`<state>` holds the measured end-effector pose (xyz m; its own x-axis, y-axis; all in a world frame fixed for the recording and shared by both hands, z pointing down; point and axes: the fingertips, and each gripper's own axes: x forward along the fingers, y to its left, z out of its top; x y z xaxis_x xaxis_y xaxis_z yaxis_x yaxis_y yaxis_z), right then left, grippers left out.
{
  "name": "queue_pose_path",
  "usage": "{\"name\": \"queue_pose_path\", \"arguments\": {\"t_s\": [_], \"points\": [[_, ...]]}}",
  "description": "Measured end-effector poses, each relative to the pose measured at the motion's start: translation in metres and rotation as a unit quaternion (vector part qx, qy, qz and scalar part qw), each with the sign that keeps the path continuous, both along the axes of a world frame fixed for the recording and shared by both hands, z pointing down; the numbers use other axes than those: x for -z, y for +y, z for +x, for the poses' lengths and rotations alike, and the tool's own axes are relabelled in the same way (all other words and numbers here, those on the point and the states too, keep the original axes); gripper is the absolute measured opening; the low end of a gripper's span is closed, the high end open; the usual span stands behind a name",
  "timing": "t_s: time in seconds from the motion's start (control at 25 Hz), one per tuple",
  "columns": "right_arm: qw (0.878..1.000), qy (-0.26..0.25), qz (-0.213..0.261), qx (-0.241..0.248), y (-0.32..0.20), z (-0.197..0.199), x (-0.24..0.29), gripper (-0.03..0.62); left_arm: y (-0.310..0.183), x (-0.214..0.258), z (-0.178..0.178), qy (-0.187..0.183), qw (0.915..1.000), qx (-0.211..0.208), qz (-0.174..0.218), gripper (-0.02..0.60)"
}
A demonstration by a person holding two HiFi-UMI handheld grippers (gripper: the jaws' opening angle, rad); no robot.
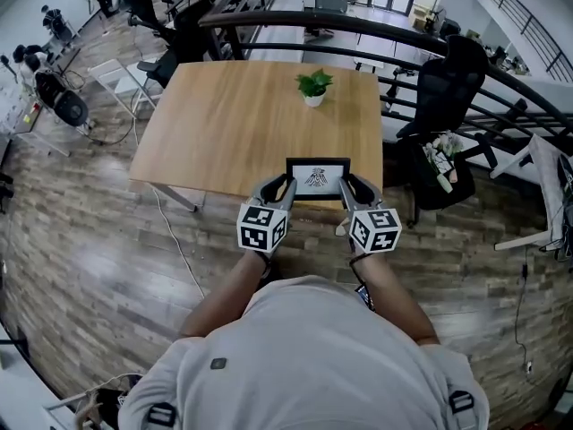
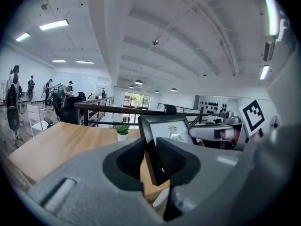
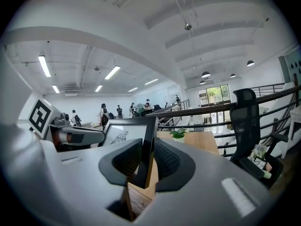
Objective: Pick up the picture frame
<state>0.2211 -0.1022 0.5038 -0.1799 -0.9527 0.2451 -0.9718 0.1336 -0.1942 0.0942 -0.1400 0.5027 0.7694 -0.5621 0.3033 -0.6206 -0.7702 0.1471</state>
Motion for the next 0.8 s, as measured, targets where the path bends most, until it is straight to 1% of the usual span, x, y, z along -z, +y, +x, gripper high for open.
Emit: {"name": "queue_pose_path", "arguments": {"t_s": [0.12, 0.28, 0.52, 0.8], "points": [[1.0, -0.005, -0.001, 0.008, 0.021, -0.002, 0.0, 0.092, 0.025, 0.001, -0.003, -0.002, 1.0, 0.006, -0.001, 0.087], [1.0, -0.011, 0.005, 0.02, 0.04, -0.009, 0.006, 0.092, 0.045, 0.007, -0.01, -0.009, 0.9999, 0.011, 0.001, 0.087], [0.999, -0.025, 0.002, 0.025, 0.06, -0.024, 0.006, 0.092, 0.064, 0.01, -0.025, -0.018, 0.9998, 0.012, -0.002, 0.087], [0.999, -0.025, 0.007, 0.018, 0.079, -0.053, 0.015, 0.094, 0.082, 0.019, -0.054, -0.011, 0.9999, 0.004, 0.002, 0.087]]}}
